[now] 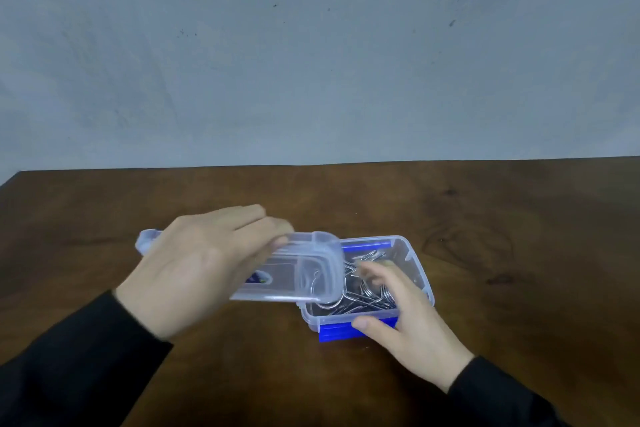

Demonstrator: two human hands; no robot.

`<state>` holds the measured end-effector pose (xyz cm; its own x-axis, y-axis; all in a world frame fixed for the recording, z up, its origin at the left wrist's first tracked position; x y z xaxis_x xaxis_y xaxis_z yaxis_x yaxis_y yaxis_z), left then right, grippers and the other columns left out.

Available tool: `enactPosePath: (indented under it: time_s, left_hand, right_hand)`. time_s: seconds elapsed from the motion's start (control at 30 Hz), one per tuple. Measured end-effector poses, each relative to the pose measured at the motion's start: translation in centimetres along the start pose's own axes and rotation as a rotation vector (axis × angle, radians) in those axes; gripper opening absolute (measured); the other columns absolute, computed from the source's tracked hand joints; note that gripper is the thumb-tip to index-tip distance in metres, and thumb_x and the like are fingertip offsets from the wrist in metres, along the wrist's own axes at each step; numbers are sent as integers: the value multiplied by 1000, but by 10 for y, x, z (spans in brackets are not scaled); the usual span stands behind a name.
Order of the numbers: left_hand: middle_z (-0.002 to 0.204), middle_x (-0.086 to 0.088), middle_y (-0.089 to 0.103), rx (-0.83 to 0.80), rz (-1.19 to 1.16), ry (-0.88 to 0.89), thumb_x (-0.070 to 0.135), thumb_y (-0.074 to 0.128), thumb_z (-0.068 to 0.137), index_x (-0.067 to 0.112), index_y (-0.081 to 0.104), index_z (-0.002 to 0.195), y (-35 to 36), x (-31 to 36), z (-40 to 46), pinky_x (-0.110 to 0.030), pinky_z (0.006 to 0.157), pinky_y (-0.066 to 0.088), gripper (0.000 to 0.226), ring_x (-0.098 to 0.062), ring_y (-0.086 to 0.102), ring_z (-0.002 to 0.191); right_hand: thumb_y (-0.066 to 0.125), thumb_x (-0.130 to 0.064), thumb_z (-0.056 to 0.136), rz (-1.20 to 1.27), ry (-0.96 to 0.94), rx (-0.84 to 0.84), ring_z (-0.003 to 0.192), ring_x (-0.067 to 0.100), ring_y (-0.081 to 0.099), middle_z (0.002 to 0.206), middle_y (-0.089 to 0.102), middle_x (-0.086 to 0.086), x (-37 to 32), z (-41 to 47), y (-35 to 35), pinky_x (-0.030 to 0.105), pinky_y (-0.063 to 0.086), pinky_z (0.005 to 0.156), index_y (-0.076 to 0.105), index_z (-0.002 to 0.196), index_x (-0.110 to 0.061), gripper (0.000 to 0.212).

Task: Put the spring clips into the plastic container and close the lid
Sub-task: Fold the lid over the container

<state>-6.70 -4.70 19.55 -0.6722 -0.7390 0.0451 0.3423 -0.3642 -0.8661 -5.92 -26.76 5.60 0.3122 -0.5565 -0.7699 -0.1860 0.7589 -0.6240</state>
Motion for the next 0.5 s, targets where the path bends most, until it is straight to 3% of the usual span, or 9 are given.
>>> enactPosePath:
  time_s: [0.03,0.1,0.17,0.23,0.33,0.4,0.5]
  left_hand:
    - [74,5,49,-5,-36,-14,30,37,104,24,63,98,3,7,12,-42,47,46,28,-16,49,62]
    - [80,7,54,-17,-132,-37,38,34,103,29,62,99,15,17,37,-43,57,49,29,-15,54,69]
    - [89,10,61,18,-266,-80,41,37,102,29,64,109,27,22,59,-42,69,51,30,-12,58,81]
    - [101,7,64,92,-283,-164,44,42,99,26,63,123,36,15,71,-43,83,50,37,-11,57,95]
    - [129,1,58,125,-258,-551,51,49,95,26,45,142,58,-26,52,-45,102,43,53,-16,51,119]
    - [126,3,63,4,-456,-824,53,52,93,28,42,144,88,-40,26,-44,97,49,58,-17,59,114]
    - [98,8,76,-48,-896,-976,39,53,98,29,61,124,128,-21,1,-34,77,58,29,-8,71,90]
  right_hand:
    - [69,-44,86,135,9,44,130,-6,47,134,52,-34,-8,-2,-6,7,38,102,41,140,-48,61]
    - [71,-33,93,325,-16,146,121,3,60,126,64,-23,-22,-3,-19,17,48,99,45,139,-44,54]
    - [65,-34,91,388,-19,255,91,13,70,99,72,-7,-31,0,-36,27,58,81,56,118,-50,33]
    - [60,-31,93,412,9,348,71,22,66,81,67,7,-29,2,-52,32,59,69,60,106,-47,21]
    - [57,-25,99,516,125,426,70,16,65,83,69,9,-2,3,-68,26,59,68,61,112,-42,22]
    - [57,-30,99,608,215,395,87,13,72,101,75,0,19,5,-71,33,61,76,59,124,-35,26]
    - [55,-29,103,630,305,299,99,19,75,111,77,-1,41,8,-67,43,63,81,61,128,-35,27]
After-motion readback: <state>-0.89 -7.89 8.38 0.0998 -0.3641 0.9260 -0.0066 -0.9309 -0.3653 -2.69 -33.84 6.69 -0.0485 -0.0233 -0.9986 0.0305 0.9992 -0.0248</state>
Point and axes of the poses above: each hand's wrist, its own z-axis towards the middle knuckle, its own y-axis out of the palm, x = y × z, the point moved 7 cm from there along z, towards the middle knuckle
